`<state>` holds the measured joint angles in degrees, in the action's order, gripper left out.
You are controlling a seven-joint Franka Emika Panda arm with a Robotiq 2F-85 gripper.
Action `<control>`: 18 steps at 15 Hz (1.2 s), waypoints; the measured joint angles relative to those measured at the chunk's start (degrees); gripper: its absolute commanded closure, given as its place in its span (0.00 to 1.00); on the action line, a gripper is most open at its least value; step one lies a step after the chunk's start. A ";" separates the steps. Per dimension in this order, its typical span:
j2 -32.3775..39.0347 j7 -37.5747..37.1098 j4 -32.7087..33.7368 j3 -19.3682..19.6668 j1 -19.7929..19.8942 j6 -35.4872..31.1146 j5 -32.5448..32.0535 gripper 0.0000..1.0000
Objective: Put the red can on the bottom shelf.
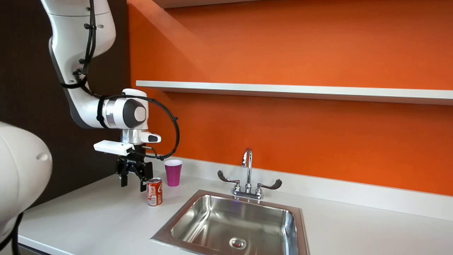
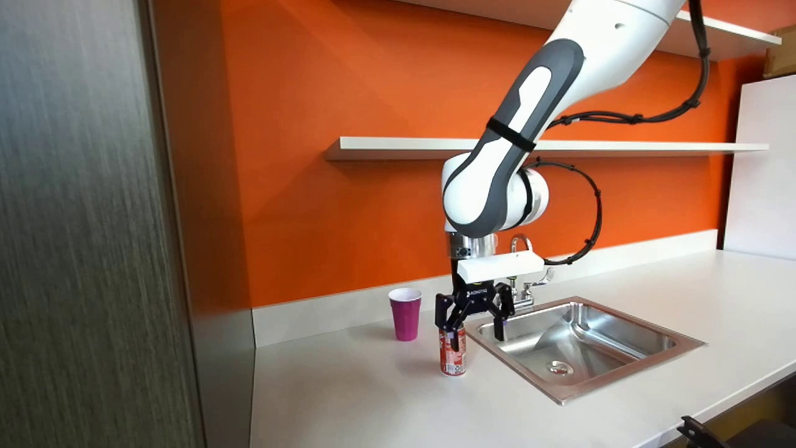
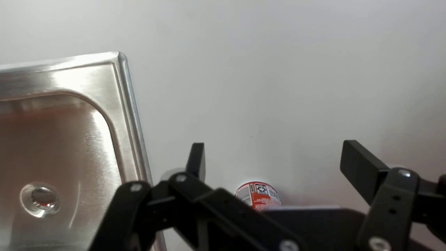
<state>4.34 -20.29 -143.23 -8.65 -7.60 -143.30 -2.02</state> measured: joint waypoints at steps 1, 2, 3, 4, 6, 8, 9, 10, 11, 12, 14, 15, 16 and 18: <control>1.22 -0.09 0.80 0.32 -0.04 -0.36 -0.64 0.00; 2.39 -0.10 1.58 0.60 -0.05 -0.64 -1.05 0.00; 3.53 -0.10 2.37 0.92 -0.09 -0.86 -1.34 0.00; 4.56 -0.10 3.10 1.21 -0.13 -1.00 -1.52 0.00; 6.49 -0.10 4.48 1.83 -0.36 -1.22 -1.90 0.00; 8.20 -0.10 5.69 2.44 -0.72 -1.33 -2.05 0.00; 8.89 -0.10 6.14 2.68 -0.90 -1.41 -2.05 0.00; 9.51 -0.10 6.51 2.89 -1.08 -1.51 -2.05 0.00; 10.00 -0.10 6.77 3.13 -1.34 -1.61 -2.05 0.00; 10.41 -0.10 6.96 3.33 -1.62 -1.70 -2.05 0.00; 11.06 -0.10 7.19 3.51 -2.01 -2.13 -2.05 0.00; 11.27 -0.11 7.20 3.61 -2.20 -2.53 -2.05 0.00; 11.41 -0.11 7.20 3.72 -2.35 -2.91 -2.05 0.00; 11.50 -0.17 7.16 4.06 -2.70 -3.68 -2.05 0.00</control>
<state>15.84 -20.46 -136.08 -4.58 -10.30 -146.98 -4.07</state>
